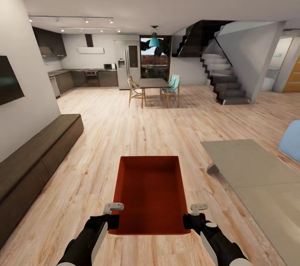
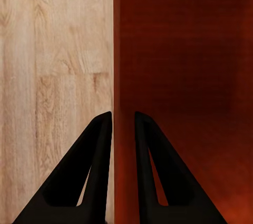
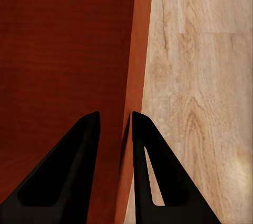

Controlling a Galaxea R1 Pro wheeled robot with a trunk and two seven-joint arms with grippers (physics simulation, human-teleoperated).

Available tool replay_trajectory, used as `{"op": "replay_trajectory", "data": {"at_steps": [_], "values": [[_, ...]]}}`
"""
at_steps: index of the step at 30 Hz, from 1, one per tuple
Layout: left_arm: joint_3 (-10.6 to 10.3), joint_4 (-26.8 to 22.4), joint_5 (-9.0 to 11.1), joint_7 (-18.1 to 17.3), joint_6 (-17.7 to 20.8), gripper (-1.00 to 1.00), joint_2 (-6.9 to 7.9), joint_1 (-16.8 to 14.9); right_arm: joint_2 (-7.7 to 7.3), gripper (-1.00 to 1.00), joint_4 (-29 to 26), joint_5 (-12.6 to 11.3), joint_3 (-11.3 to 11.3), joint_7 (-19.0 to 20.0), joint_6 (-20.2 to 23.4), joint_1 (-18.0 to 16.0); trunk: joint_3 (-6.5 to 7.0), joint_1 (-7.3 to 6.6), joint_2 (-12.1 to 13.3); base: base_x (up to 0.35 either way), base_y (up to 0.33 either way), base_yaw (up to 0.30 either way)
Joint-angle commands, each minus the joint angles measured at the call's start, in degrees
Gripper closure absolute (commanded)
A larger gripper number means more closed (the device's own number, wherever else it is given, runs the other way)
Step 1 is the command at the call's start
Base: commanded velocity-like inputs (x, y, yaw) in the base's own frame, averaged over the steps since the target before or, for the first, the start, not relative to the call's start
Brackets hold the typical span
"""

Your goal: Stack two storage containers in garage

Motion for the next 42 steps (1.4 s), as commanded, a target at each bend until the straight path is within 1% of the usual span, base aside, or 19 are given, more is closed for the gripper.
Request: {"op": "replay_trajectory", "data": {"at_steps": [1,15,42], "values": [[0.21,0.02,-2.35,0.26,0.42,1.0,0.57,0.01,-0.06,1.0,-0.29,0.36,-0.07,-0.12,-0.45,-0.07,-0.02,0.03,-0.11,0.0,0.0,0.0],[0.21,0.02,-2.35,0.26,0.43,1.0,0.56,-0.02,-0.06,1.0,-0.29,0.37,-0.07,-0.12,-0.44,-0.07,1.22,0.03,-0.11,0.0,0.0,0.0],[0.21,0.02,-2.35,0.26,0.41,1.0,0.56,0.01,-0.06,1.0,-0.29,0.39,-0.12,-0.12,-0.49,-0.07,1.47,0.03,-0.11,0.0,0.0,0.0]]}}
